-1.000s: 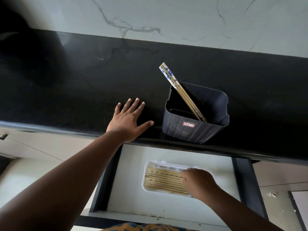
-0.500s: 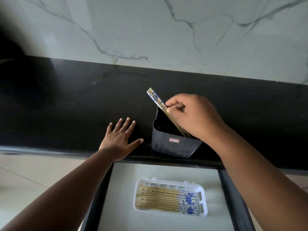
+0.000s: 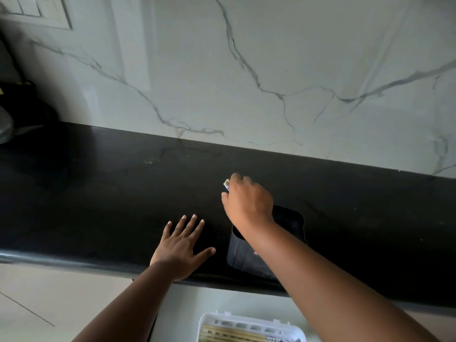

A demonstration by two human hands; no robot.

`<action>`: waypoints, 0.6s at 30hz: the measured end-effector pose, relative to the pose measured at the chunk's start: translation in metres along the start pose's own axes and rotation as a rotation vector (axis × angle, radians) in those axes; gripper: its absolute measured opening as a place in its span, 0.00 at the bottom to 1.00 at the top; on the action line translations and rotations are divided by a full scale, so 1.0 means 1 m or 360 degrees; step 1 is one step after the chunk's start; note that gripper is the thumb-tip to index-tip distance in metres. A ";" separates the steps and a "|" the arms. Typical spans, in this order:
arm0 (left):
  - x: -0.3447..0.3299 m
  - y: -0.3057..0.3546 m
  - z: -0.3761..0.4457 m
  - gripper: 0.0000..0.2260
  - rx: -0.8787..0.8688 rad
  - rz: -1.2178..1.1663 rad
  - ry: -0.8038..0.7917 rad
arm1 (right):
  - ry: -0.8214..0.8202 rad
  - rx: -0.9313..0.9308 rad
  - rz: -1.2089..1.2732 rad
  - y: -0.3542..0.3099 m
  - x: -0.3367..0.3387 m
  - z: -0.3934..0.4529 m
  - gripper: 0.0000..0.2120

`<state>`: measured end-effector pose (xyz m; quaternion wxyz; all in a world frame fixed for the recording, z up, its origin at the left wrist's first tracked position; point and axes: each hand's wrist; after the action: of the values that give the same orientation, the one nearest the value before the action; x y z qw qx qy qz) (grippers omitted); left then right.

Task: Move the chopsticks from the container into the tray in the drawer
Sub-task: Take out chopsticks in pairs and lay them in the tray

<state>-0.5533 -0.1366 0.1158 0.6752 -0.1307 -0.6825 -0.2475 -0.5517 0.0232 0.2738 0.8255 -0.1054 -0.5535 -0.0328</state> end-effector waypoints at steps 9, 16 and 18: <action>0.001 0.000 -0.001 0.41 -0.0002 -0.0018 0.0009 | -0.0063 -0.0008 0.0037 0.009 -0.001 0.000 0.06; 0.000 0.000 -0.001 0.41 0.0000 -0.0026 0.0028 | -0.0132 0.0091 0.0126 0.021 0.008 -0.004 0.10; 0.000 -0.001 -0.001 0.41 -0.0004 -0.0030 0.0026 | -0.0137 0.0050 0.0196 0.026 0.014 -0.002 0.14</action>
<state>-0.5528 -0.1374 0.1153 0.6783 -0.1232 -0.6778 -0.2556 -0.5397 0.0489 0.2826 0.8030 -0.1277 -0.5813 0.0314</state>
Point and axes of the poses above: each hand's wrist, its own z-axis towards the middle knuckle, its own x-axis out of the back of the hand, y = z × x, and after that the axes turned 12 degrees about -x, right-handed
